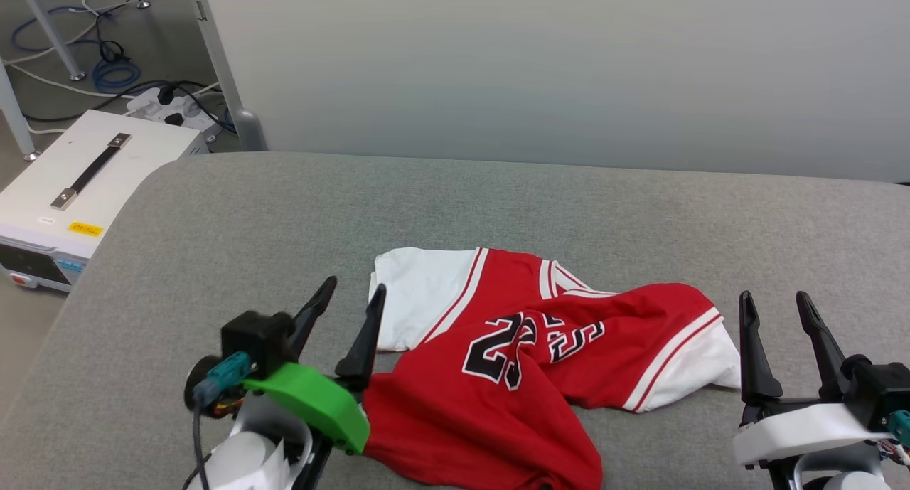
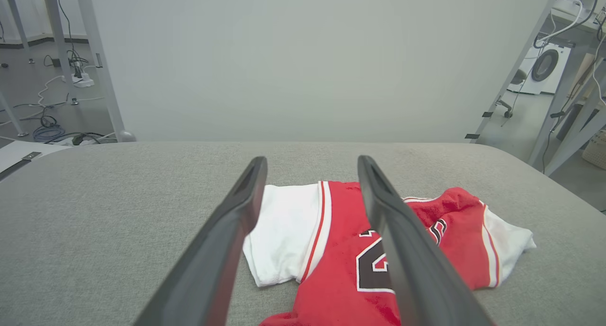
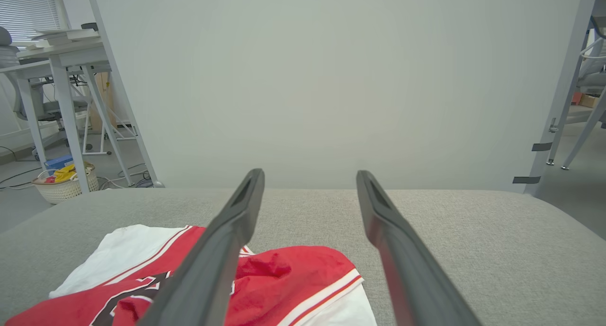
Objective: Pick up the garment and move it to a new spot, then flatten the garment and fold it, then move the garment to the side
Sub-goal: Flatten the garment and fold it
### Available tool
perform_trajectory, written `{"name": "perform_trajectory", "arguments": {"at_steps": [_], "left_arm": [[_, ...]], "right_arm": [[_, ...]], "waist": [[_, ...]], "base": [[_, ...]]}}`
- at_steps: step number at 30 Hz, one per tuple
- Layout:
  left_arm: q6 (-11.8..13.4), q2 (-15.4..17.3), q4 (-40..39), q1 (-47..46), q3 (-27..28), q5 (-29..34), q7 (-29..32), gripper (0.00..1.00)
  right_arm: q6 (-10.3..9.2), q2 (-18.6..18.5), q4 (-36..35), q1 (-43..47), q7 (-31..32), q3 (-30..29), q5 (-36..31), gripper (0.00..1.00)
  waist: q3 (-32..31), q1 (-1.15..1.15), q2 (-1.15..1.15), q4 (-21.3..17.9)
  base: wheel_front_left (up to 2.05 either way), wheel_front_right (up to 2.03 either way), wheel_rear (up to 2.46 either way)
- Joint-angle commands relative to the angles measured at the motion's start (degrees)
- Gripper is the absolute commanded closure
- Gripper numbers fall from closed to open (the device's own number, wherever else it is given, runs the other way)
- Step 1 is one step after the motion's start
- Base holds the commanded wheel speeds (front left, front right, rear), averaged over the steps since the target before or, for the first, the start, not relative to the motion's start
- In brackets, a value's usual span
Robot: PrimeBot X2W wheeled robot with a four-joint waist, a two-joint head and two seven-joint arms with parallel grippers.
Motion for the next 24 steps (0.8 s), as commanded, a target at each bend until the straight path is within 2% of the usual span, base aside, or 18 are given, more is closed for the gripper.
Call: {"name": "perform_trajectory", "arguments": {"at_steps": [1, 5, 10, 18, 22, 24], "left_arm": [[0.37, 0.8, -0.11, 1.52, 0.82, -0.1, -1.87, 0.0], [1.23, 1.37, -0.29, 4.84, 3.51, -0.27, -6.34, 0.0], [1.22, 0.15, -0.5, 7.9, 6.08, -0.19, -8.05, 0.0], [-0.84, -2.09, -1.35, 8.48, 9.88, 1.73, -8.3, 0.0], [-2.52, -0.92, -0.14, 5.26, 9.65, 2.7, -8.01, 0.0], [-3.32, 0.28, 1.16, 2.44, 9.16, 2.39, -5.3, 0.0]], "right_arm": [[-0.04, -0.18, -0.35, 0.9, -0.27, 0.08, -0.22, 0.0], [-0.04, -0.18, -0.59, 1.58, -0.27, 0.18, -0.45, 0.0], [-0.04, -0.2, -1.0, 1.72, -0.27, 0.21, -0.54, 0.0], [-0.04, -0.35, -1.51, 1.13, -0.27, 0.31, -0.54, 0.0], [-0.04, -0.56, -2.29, -0.35, -0.27, 0.7, -0.73, 0.0], [-0.04, -0.63, -2.54, -1.04, -0.27, 0.84, -0.87, 0.0]], "waist": [[-0.08, 0.0, 0.0, 0.09], [0.02, 0.0, 0.0, 0.26], [0.71, 0.0, 0.0, 0.27], [3.08, 0.0, 0.0, -0.84], [6.24, 0.0, 0.0, -2.58], [8.07, 0.0, 0.0, -3.68]], "base": [[0.0, 0.0, 0.0], [0.0, 0.0, 0.0], [0.0, 0.0, 0.0], [0.0, 0.0, 0.0], [0.0, 0.0, 0.0], [0.0, 0.0, 0.0]]}}
